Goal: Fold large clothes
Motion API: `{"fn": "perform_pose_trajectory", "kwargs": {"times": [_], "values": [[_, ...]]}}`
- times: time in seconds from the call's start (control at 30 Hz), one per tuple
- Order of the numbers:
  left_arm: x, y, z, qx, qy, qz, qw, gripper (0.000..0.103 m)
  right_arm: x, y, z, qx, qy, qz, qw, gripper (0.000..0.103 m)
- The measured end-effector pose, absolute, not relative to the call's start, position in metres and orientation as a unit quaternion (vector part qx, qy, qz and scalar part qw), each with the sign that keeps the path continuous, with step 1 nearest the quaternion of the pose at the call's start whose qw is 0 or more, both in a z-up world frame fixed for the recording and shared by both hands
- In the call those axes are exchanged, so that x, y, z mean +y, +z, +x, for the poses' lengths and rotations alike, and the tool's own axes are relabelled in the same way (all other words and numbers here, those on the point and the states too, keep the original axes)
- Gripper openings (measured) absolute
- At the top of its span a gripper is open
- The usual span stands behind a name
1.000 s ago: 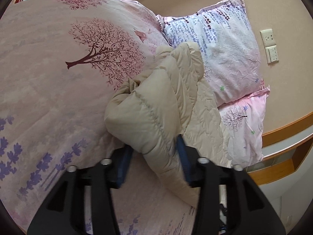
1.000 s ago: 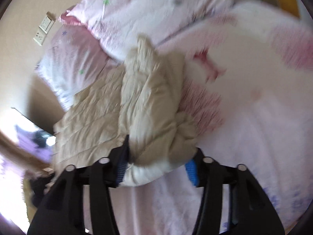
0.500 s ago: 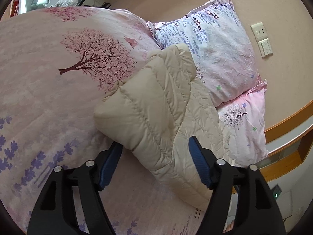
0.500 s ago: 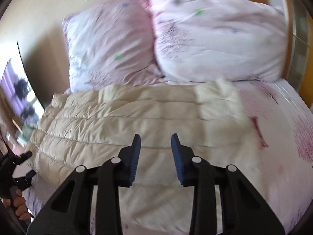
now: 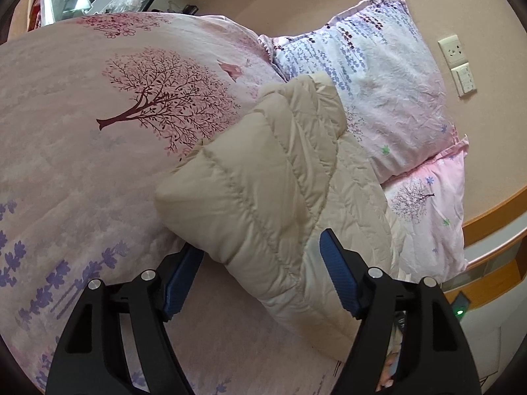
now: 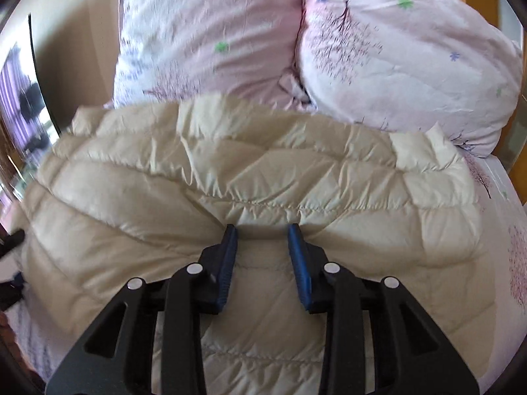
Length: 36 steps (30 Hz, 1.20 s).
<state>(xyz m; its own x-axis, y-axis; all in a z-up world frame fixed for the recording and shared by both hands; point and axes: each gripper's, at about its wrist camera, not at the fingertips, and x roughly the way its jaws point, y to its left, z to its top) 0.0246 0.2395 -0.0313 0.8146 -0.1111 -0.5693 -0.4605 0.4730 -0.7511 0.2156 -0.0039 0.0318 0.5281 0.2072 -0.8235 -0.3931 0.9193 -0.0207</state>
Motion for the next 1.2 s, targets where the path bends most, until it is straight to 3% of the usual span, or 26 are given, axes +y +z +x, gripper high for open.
{"fn": "perform_pose_trajectory", "kwargs": {"times": [0.27, 0.3, 0.37, 0.57, 0.73, 1.2], "values": [[0.247, -0.034, 0.034, 0.267, 0.124, -0.519, 0.802, 0.071, 0.001, 0.019, 0.217, 0.456, 0.17, -0.128, 0.864, 0.034], [0.248, -0.036, 0.036, 0.264, 0.122, -0.521, 0.802, 0.068, 0.003, 0.019, 0.217, 0.457, 0.17, -0.131, 0.863, 0.034], [0.248, -0.041, 0.04, 0.266, 0.112, -0.532, 0.796, 0.05, 0.004, 0.019, 0.217, 0.455, 0.169, -0.134, 0.864, 0.034], [0.244, -0.036, 0.045, 0.258, 0.096, -0.531, 0.801, 0.029, 0.011, 0.014, 0.216, 0.449, 0.164, -0.159, 0.864, 0.035], [0.232, -0.003, 0.043, 0.223, 0.071, -0.488, 0.841, 0.024, 0.018, 0.009, 0.213, 0.44, 0.154, -0.181, 0.866, 0.035], [0.152, 0.086, 0.056, 0.146, -0.081, -0.362, 0.917, 0.024, 0.034, 0.005, 0.213, 0.432, 0.15, -0.225, 0.86, 0.035]]}}
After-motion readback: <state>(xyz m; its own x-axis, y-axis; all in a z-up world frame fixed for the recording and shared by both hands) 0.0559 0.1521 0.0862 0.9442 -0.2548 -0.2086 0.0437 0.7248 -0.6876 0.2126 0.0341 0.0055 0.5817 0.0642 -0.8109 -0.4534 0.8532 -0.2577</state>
